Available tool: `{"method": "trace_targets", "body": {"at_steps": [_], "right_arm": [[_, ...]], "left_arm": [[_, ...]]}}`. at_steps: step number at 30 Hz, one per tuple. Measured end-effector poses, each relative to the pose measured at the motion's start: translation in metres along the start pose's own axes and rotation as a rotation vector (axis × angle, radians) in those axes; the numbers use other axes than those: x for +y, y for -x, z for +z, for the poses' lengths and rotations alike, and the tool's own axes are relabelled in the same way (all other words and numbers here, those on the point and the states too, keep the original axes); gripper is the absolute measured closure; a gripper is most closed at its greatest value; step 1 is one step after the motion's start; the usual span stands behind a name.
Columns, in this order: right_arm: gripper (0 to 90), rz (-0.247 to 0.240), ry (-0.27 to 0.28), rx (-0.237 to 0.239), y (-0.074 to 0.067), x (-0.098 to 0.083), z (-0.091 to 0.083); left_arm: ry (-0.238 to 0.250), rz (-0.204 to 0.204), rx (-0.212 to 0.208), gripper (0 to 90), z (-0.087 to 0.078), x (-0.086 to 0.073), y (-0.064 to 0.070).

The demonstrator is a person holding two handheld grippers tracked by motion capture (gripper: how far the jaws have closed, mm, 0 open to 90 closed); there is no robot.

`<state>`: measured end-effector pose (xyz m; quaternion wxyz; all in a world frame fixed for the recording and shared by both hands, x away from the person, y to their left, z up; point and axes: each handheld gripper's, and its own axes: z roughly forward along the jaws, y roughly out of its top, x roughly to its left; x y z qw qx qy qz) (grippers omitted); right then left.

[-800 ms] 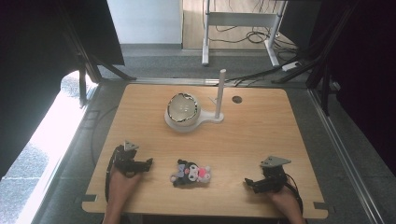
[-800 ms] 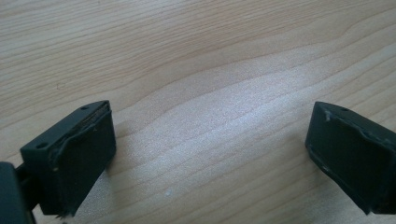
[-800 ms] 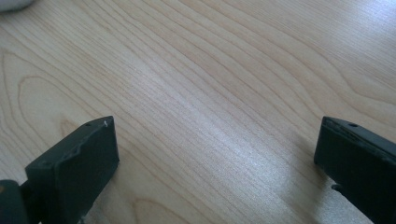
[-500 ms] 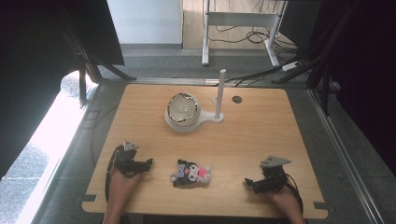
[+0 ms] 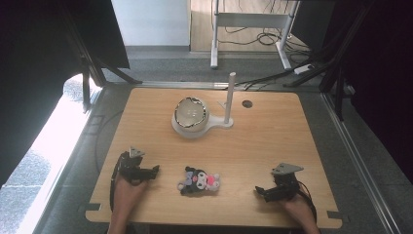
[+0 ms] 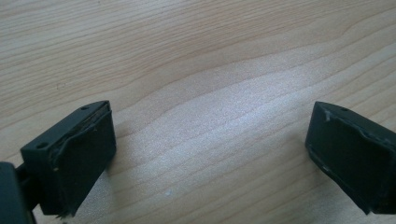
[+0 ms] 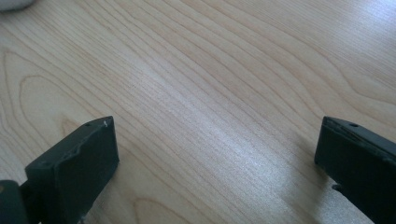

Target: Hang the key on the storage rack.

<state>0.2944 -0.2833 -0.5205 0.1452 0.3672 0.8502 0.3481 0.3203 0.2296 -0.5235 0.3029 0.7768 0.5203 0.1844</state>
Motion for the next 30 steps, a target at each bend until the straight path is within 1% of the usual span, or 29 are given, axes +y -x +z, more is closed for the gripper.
{"method": "trace_targets", "body": {"at_steps": [4, 5, 6, 9, 10, 13, 14, 15, 18, 19, 20, 23, 24, 25, 27, 28, 30], "right_arm": [[0.0, -0.003, -0.008, 0.005, 0.000, 0.000, -0.001], [0.0, -0.007, -0.019, 0.016, 0.000, 0.002, -0.002], [0.0, -0.007, -0.019, 0.016, 0.000, 0.002, -0.002], [0.0, -0.035, -0.038, 0.038, -0.001, 0.005, -0.002], [0.0, -0.035, -0.038, 0.038, -0.001, 0.005, -0.002], [0.0, -0.069, -0.054, 0.049, -0.002, 0.011, -0.003], [0.0, -0.094, -0.061, 0.058, -0.004, 0.015, -0.002], [0.0, -0.107, -0.067, 0.063, -0.005, 0.017, -0.002], [0.0, -0.127, -0.075, 0.074, -0.007, 0.022, -0.002], [0.0, -0.150, -0.087, 0.082, -0.010, 0.027, 0.000], [0.0, -0.150, -0.087, 0.082, -0.010, 0.027, 0.000], [0.0, -0.178, -0.109, 0.104, -0.014, 0.035, 0.002], [0.4, -0.192, -0.122, 0.120, -0.016, 0.040, 0.004], [0.4, -0.192, -0.122, 0.120, -0.016, 0.040, 0.004], [1.0, -0.207, -0.149, 0.141, -0.019, 0.047, 0.009], [1.0, -0.207, -0.149, 0.141, -0.019, 0.047, 0.009], [1.5, -0.230, -0.177, 0.161, -0.023, 0.055, 0.014]], "left_arm": [[0.000, 0.000, 0.000, 1.6, 0.000, 0.000, 0.000], [0.000, 0.000, 0.000, 1.7, 0.000, 0.000, 0.000], [0.000, 0.000, 0.000, 1.7, 0.000, 0.000, 0.000], [0.000, 0.000, 0.000, 1.7, 0.000, 0.000, 0.000], [0.000, 0.000, 0.000, 1.7, 0.000, 0.000, 0.000], [0.000, 0.000, 0.000, 1.7, 0.000, 0.000, 0.000], [0.000, 0.000, 0.000, 1.7, 0.000, 0.000, 0.000], [0.000, 0.000, 0.000, 1.7, 0.000, 0.000, 0.000], [0.000, 0.000, 0.000, 1.7, 0.000, 0.000, 0.000], [0.000, 0.000, 0.000, 1.7, 0.000, 0.000, 0.000], [0.000, 0.000, 0.000, 1.7, 0.000, 0.000, 0.000], [0.000, 0.000, 0.000, 1.7, 0.000, 0.000, 0.000], [0.000, 0.000, 0.000, 1.7, 0.000, 0.000, 0.000], [0.000, 0.000, 0.000, 1.7, 0.000, 0.000, 0.000], [0.000, 0.000, 0.000, 1.7, 0.000, 0.000, 0.000], [0.000, 0.000, 0.000, 1.7, 0.000, 0.000, 0.000], [0.000, 0.000, 0.000, 1.7, 0.000, 0.000, 0.000]]}}
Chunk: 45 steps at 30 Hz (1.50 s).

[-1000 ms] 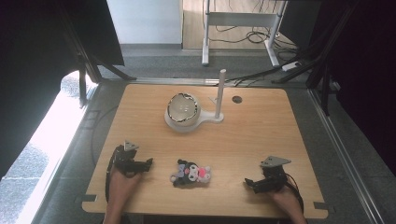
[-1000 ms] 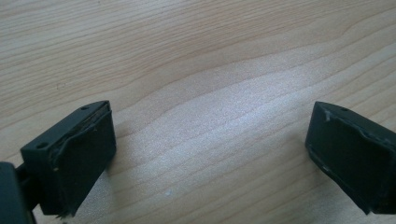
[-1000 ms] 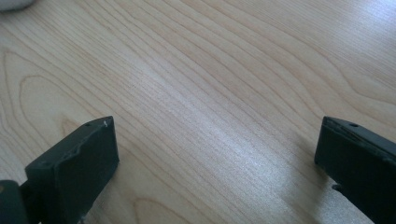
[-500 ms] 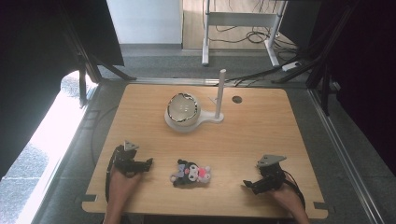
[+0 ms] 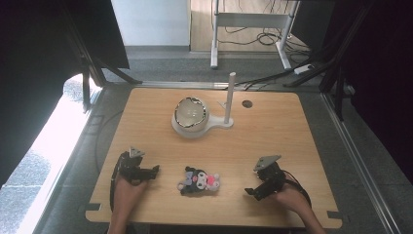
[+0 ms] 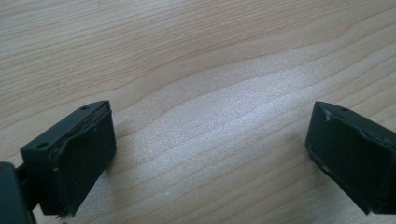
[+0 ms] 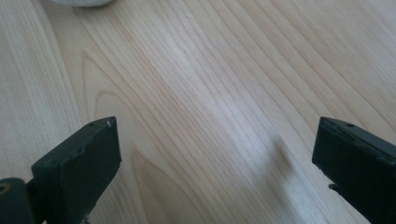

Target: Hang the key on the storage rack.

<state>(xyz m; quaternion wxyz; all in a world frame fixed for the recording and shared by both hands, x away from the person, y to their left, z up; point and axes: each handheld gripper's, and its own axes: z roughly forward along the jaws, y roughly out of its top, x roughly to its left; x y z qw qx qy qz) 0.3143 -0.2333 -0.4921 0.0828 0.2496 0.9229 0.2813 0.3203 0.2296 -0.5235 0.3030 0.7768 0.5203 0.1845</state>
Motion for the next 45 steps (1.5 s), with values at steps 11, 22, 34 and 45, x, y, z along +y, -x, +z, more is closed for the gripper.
{"method": "trace_targets", "body": {"at_steps": [11, 22, 34, 45], "right_arm": [[5.0, -0.093, -0.095, 0.061, -0.014, 0.035, 0.011], [7.0, -0.194, -0.174, 0.125, -0.029, 0.073, 0.029], [9.4, -0.309, -0.271, 0.188, -0.052, 0.119, 0.054], [24.1, -0.397, -0.411, 0.182, -0.072, 0.146, 0.083]], "left_arm": [[0.000, 0.000, 0.000, 1.7, 0.000, 0.000, 0.000], [-0.002, 0.003, 0.000, 1.7, 0.000, 0.000, 0.000], [-0.001, 0.003, -0.001, 1.7, 0.000, 0.000, 0.000], [-0.001, 0.003, -0.001, 1.7, 0.000, 0.000, 0.000]]}}
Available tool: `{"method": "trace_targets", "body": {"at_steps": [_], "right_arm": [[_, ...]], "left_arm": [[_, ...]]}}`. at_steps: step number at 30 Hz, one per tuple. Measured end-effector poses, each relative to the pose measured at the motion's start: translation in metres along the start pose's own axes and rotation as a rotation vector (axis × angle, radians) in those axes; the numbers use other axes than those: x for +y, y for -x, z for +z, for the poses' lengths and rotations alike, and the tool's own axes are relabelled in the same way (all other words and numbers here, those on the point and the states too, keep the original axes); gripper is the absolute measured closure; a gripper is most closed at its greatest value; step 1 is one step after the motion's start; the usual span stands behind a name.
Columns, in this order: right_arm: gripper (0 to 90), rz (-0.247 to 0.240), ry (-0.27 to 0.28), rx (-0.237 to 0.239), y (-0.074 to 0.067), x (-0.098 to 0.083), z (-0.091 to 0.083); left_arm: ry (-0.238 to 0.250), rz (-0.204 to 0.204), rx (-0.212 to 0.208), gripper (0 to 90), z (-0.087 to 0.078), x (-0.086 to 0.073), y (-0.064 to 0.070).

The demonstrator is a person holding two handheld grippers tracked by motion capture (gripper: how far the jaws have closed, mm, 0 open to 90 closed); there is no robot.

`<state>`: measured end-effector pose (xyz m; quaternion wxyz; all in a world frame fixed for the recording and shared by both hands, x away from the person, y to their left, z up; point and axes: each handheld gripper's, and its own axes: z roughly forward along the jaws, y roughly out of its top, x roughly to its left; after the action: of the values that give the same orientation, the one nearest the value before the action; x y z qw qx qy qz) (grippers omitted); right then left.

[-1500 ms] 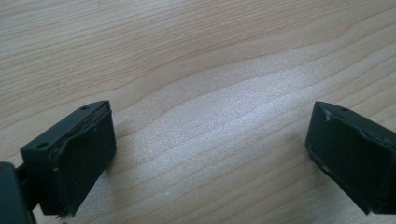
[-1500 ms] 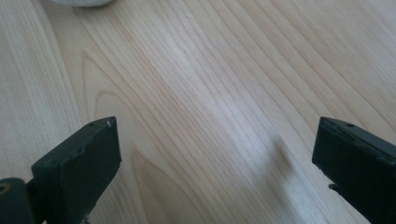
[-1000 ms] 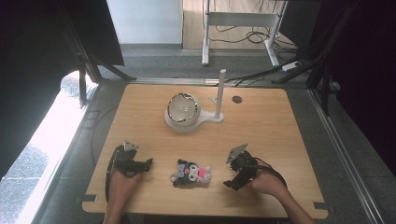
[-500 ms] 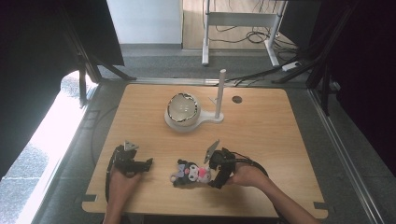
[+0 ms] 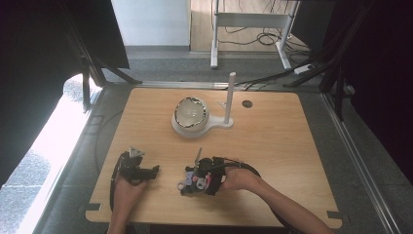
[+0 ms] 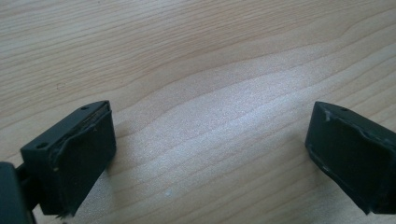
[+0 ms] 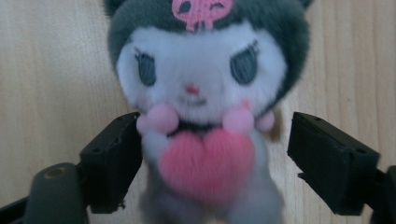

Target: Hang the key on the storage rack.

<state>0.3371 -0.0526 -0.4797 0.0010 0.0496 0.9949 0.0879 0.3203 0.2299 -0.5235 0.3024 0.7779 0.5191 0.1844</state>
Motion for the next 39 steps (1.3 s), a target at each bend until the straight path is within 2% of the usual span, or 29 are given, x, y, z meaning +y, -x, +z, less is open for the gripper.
{"method": "trace_targets", "body": {"at_steps": [1, 2, 3, 4, 7, 8, 12, 22, 39], "right_arm": [[24.1, 0.000, 0.000, 0.000, 0.000, 0.000, 0.000], [27.7, -0.015, -0.008, 0.001, 0.000, 0.002, 0.002], [36.9, -0.016, -0.031, 0.016, -0.002, 0.006, 0.003], [39.6, -0.028, -0.035, 0.013, -0.002, 0.007, 0.004], [43.3, -0.023, -0.038, 0.009, -0.003, 0.008, 0.002], [44.7, -0.024, -0.017, 0.004, -0.002, 0.007, -0.002], [45.0, -0.015, 0.017, 0.006, 0.002, 0.003, -0.013], [45.0, 0.021, 0.053, 0.007, 0.016, -0.013, -0.034], [45.0, 0.121, 0.080, -0.046, 0.053, -0.051, -0.072]], "left_arm": [[0.000, 0.000, 0.000, 1.7, 0.000, 0.000, 0.000], [0.000, 0.000, 0.000, 1.7, 0.000, 0.000, 0.000], [0.000, 0.000, 0.000, 1.7, 0.000, 0.000, 0.000], [0.000, 0.000, 0.000, 1.7, 0.000, 0.000, 0.000], [0.000, 0.000, 0.000, 1.7, 0.000, 0.000, 0.000], [0.000, 0.000, 0.000, 1.7, 0.000, 0.000, 0.000], [0.000, 0.000, 0.000, 1.7, 0.000, 0.000, 0.000], [-0.001, 0.000, -0.001, 1.6, 0.000, 0.000, 0.000], [0.000, 0.002, 0.001, 1.7, 0.000, 0.000, 0.000]]}}
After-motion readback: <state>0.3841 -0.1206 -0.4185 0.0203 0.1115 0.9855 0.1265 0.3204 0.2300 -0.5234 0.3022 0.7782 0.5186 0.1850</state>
